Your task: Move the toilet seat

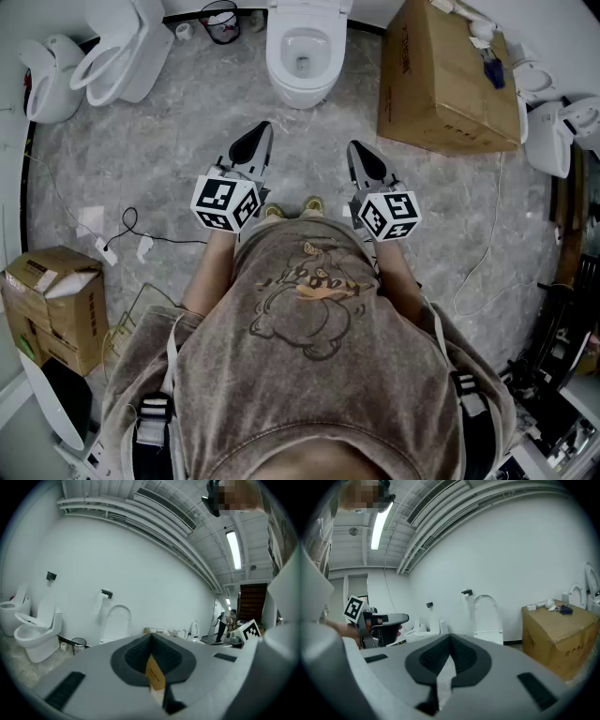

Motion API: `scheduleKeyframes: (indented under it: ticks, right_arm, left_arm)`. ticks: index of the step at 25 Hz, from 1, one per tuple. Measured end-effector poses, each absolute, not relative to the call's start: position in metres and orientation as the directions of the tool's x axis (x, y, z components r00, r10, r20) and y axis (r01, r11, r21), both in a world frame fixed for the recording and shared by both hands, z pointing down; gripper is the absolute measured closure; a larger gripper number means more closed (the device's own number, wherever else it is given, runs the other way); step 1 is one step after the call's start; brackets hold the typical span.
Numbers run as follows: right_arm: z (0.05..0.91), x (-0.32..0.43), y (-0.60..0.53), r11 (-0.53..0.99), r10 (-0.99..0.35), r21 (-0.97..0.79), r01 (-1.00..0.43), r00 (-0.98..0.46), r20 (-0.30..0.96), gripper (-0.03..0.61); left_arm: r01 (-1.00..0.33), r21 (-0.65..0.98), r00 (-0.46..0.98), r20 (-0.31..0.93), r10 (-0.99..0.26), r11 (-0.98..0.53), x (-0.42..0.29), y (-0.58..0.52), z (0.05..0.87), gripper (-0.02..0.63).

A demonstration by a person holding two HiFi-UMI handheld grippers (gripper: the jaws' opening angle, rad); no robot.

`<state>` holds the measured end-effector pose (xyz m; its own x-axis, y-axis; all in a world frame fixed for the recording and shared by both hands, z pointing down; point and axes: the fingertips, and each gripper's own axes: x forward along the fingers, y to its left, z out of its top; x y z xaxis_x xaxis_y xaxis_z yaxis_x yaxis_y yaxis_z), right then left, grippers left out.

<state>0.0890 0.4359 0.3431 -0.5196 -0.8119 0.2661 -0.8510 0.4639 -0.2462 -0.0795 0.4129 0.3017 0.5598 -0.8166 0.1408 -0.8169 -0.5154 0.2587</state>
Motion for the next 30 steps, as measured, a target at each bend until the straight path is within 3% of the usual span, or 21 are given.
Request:
scheduleKeyframes:
  ticks: [14, 30]
  right_arm:
    - [0.35, 0.072, 0.429, 0.418, -0.856, -0.23, -0.879, -0.466, 0.226, 0.583]
    - [0.379, 0.057, 0.363, 0.412, -0.842, -0.24, -0.879, -0.468, 0.267, 0.583]
  left_arm:
    - [-0.79, 0.261, 0.598, 0.131, -0.791, -0.554, -0.101, 0.406, 0.32, 0.606]
    - [-0.778, 0.279, 0.613, 0.143, -0.777, -0.562, -0.109, 0.334, 0.337, 0.606]
